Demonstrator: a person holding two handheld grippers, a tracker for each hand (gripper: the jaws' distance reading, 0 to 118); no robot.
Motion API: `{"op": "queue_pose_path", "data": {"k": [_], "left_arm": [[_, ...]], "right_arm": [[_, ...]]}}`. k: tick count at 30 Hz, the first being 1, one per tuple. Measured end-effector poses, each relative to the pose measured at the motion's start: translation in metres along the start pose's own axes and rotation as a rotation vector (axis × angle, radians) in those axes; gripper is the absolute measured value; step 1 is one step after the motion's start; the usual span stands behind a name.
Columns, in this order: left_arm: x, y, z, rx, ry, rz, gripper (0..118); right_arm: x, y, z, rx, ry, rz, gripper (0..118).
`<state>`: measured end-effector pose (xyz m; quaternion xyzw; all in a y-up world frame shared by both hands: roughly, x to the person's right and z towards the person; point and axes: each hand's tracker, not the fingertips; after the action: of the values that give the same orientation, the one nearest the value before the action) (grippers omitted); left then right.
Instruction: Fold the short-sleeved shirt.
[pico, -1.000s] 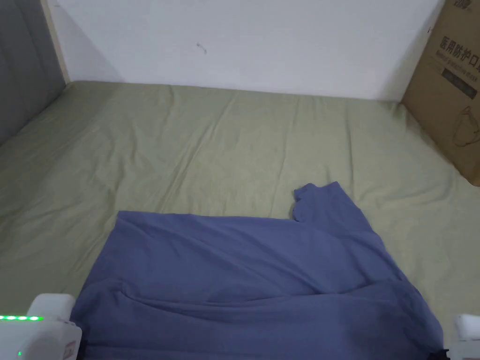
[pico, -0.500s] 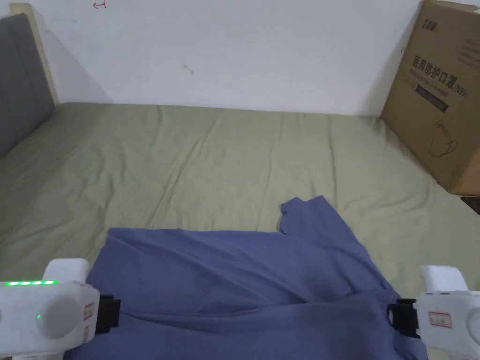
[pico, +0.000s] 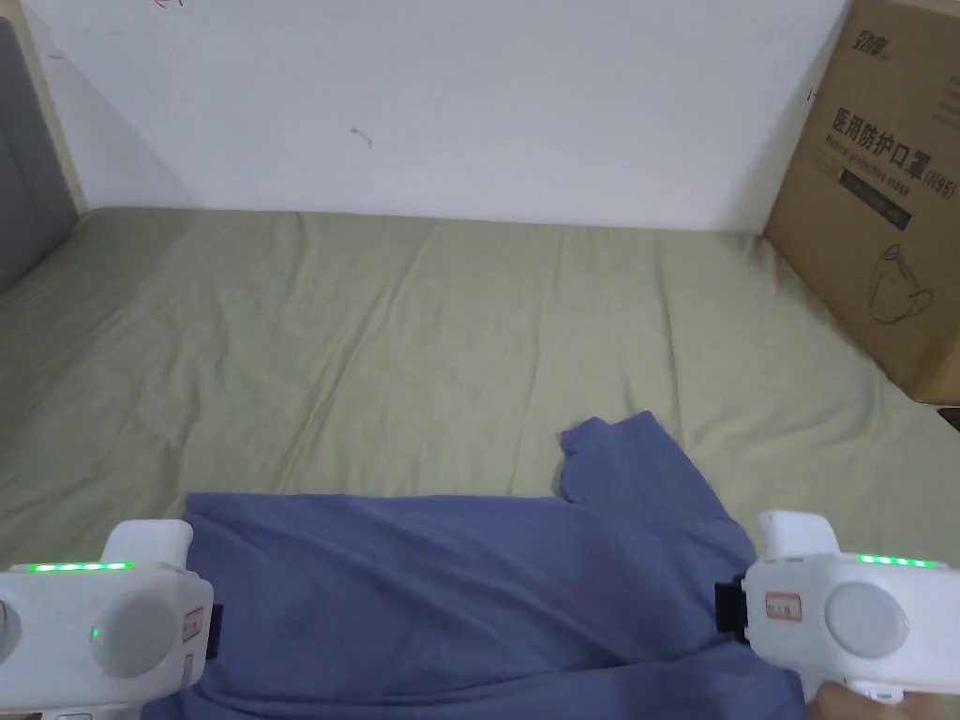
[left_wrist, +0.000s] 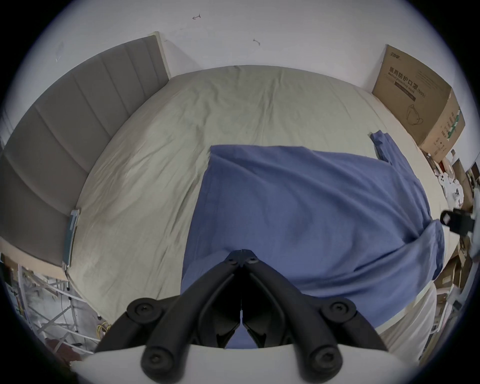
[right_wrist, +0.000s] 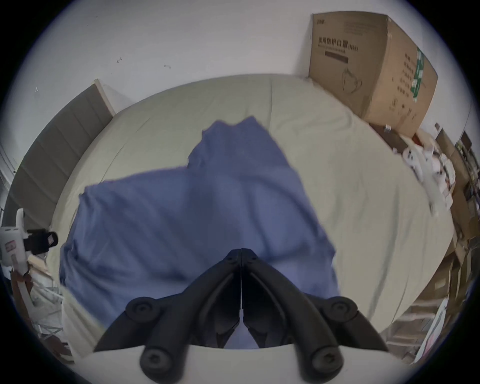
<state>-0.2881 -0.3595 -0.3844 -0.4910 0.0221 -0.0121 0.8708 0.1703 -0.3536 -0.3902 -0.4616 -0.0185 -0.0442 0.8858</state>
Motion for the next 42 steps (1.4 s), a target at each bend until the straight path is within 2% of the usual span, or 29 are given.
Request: {"op": "queue_pose_path", "data": {"k": [1,2,3,4,5,7,10,12,14,15,16,17,18,19,20,21,22,23,28,29,31,32,33,36,40,41,42], "left_arm": [[0.002,0.008,-0.004,0.002,0.0,-0.004,0],[0.005,0.016,-0.009,0.009,0.002,-0.012,0],[0.008,0.024,-0.015,0.008,0.008,-0.023,0],[0.009,0.03,-0.019,0.008,0.008,-0.028,0],[0.009,0.039,-0.023,0.013,0.001,-0.029,0],[0.012,0.05,-0.032,0.005,-0.006,-0.025,0],[0.016,0.06,-0.044,-0.006,-0.013,-0.048,0],[0.018,0.062,-0.051,-0.014,-0.013,-0.057,0],[0.019,0.062,-0.058,-0.026,-0.018,-0.055,0],[0.018,0.062,-0.062,-0.034,-0.021,-0.051,0],[0.018,0.062,-0.065,-0.04,-0.021,-0.049,0],[0.016,0.061,-0.068,-0.053,-0.016,-0.043,0],[0.016,0.059,-0.069,-0.055,-0.013,-0.042,0],[0.016,0.057,-0.07,-0.057,-0.012,-0.045,0],[0.015,0.056,-0.071,-0.063,-0.008,-0.048,0],[0.014,0.055,-0.071,-0.068,-0.007,-0.052,0],[0.014,0.055,-0.072,-0.069,-0.006,-0.055,0],[0.013,0.055,-0.072,-0.07,-0.003,-0.054,0],[-0.006,0.073,-0.074,-0.034,-0.036,0.021,0],[-0.013,0.082,-0.079,-0.029,-0.034,0.056,10],[-0.024,0.103,-0.094,-0.03,-0.009,0.07,73],[-0.029,0.114,-0.103,-0.038,0.012,0.076,101],[-0.035,0.122,-0.112,-0.04,0.026,0.077,114],[-0.044,0.143,-0.128,-0.027,0.078,0.092,109],[-0.046,0.15,-0.164,-0.122,-0.027,0.141,109],[-0.048,0.15,-0.183,-0.177,-0.036,0.128,106],[-0.046,0.148,-0.194,-0.231,-0.016,0.136,99]], "right_arm": [[0.002,0.016,-0.008,0.003,-0.013,0.007,8],[0.005,0.033,-0.018,0.008,-0.034,0.004,29],[0.007,0.051,-0.03,0.004,-0.045,-0.007,69],[0.012,0.065,-0.04,-0.004,-0.045,-0.016,89],[0.019,0.078,-0.053,-0.004,-0.031,-0.031,91],[0.03,0.102,-0.082,-0.029,-0.012,-0.06,91],[0.043,0.126,-0.128,-0.114,-0.07,-0.083,90],[0.041,0.128,-0.143,-0.138,-0.033,-0.093,90],[0.041,0.129,-0.161,-0.176,-0.05,-0.056,90],[0.037,0.126,-0.165,-0.201,-0.076,-0.018,85],[0.036,0.125,-0.171,-0.218,-0.086,0.002,72],[0.035,0.123,-0.175,-0.225,-0.085,-0.006,59],[0.036,0.121,-0.174,-0.236,-0.044,-0.026,44],[0.034,0.12,-0.169,-0.212,-0.022,-0.067,26],[0.031,0.119,-0.164,-0.201,-0.022,-0.058,26],[0.025,0.119,-0.161,-0.195,-0.011,0.0,19],[0.021,0.118,-0.161,-0.194,-0.025,0.029,6],[0.018,0.119,-0.159,-0.191,-0.04,0.042,4],[0.024,0.12,-0.155,-0.183,-0.037,-0.022,3],[0.024,0.12,-0.153,-0.179,-0.035,-0.022,3],[0.025,0.123,-0.151,-0.177,-0.031,-0.02,3],[0.025,0.123,-0.149,-0.176,-0.031,-0.021,3],[0.025,0.123,-0.148,-0.173,-0.03,-0.022,3],[0.025,0.125,-0.15,-0.177,-0.03,-0.012,3],[0.023,0.125,-0.154,-0.187,-0.04,-0.005,3],[0.022,0.125,-0.155,-0.191,-0.044,-0.007,3],[0.022,0.125,-0.155,-0.19,-0.047,-0.011,3]]}}
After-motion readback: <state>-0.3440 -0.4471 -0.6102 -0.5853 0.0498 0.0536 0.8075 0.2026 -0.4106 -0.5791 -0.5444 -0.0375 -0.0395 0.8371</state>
